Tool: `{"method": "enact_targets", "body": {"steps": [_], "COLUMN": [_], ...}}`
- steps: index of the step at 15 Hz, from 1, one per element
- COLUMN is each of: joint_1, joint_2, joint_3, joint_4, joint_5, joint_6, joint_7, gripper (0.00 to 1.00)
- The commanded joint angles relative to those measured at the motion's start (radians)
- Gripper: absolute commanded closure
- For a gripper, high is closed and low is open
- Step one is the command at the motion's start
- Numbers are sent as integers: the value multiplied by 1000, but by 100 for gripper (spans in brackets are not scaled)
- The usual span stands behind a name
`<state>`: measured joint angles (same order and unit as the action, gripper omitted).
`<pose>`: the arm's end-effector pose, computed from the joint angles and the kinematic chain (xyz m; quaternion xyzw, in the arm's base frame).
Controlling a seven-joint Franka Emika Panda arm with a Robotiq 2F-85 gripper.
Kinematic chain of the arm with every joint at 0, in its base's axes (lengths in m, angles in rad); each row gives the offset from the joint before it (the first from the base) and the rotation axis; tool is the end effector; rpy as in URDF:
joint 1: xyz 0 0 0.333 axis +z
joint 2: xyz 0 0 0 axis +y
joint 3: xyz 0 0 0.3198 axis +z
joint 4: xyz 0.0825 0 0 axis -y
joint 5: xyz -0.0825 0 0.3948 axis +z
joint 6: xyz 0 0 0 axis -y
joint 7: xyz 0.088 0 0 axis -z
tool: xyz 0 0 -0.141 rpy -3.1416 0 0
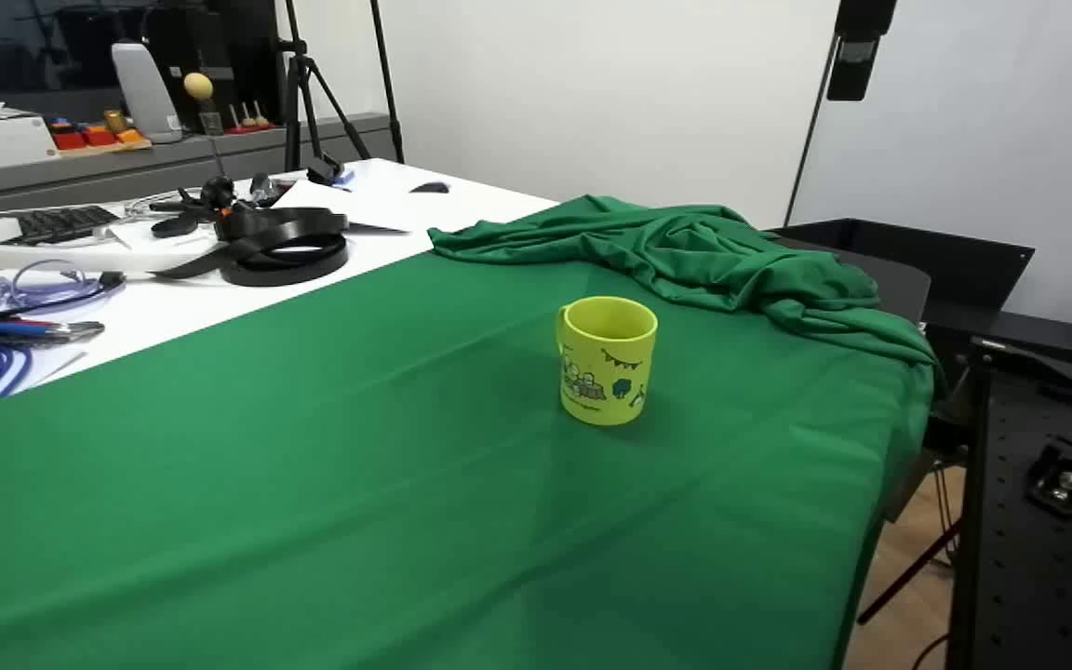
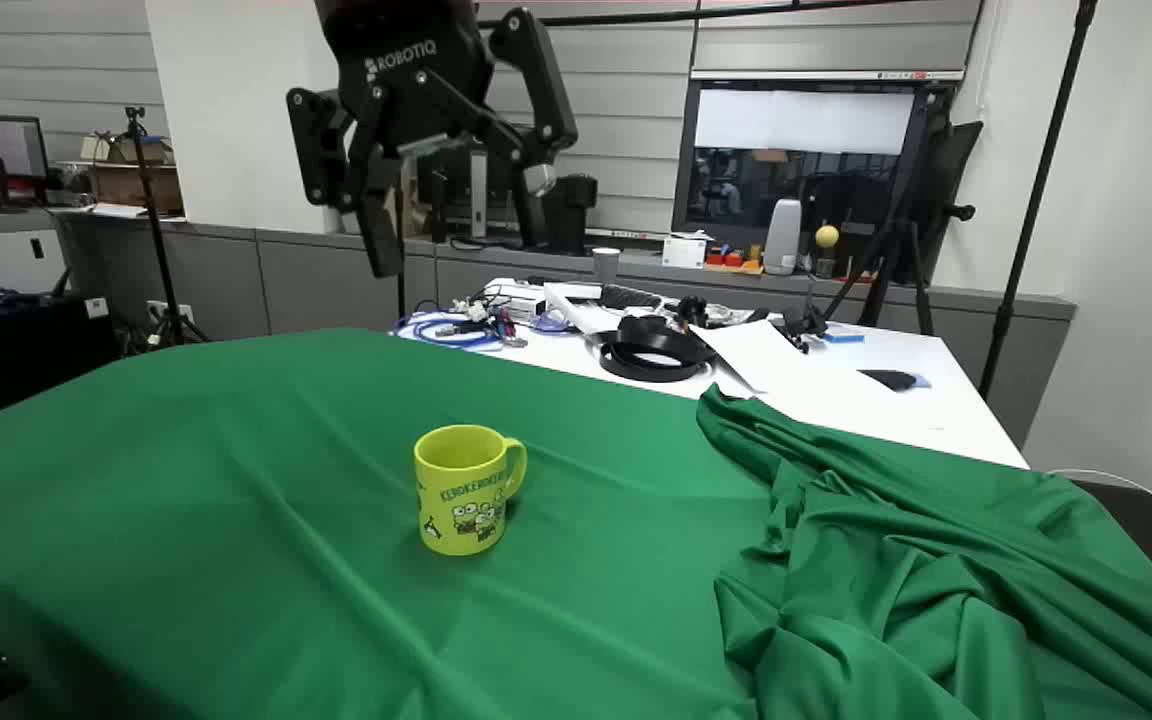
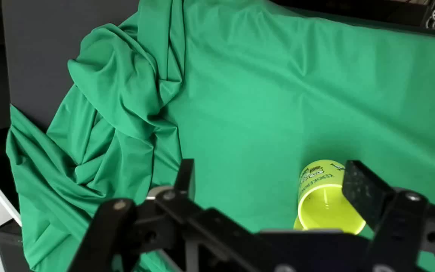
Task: Move the mug to the left
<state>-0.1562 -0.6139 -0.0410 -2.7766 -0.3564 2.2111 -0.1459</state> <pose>0.3433 -0.0880 0.3561 0.9875 0.0806 0.0023 0.1353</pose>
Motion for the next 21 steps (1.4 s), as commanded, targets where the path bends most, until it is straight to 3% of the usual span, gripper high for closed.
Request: {"method": "enact_targets", "body": {"steps": [1,13,17,21], "joint_1": [10,33,112,238], "joint_2": [-1,20,87,178], "joint_3": [-9,-24,-38,-70], "joint_4": [2,7,12,19], "joint_5": [-6,25,93,250], "joint_6": [-5,26,141,259], "joint_7": [5,-15,-85,-226], "gripper": [0,0,0,0]}}
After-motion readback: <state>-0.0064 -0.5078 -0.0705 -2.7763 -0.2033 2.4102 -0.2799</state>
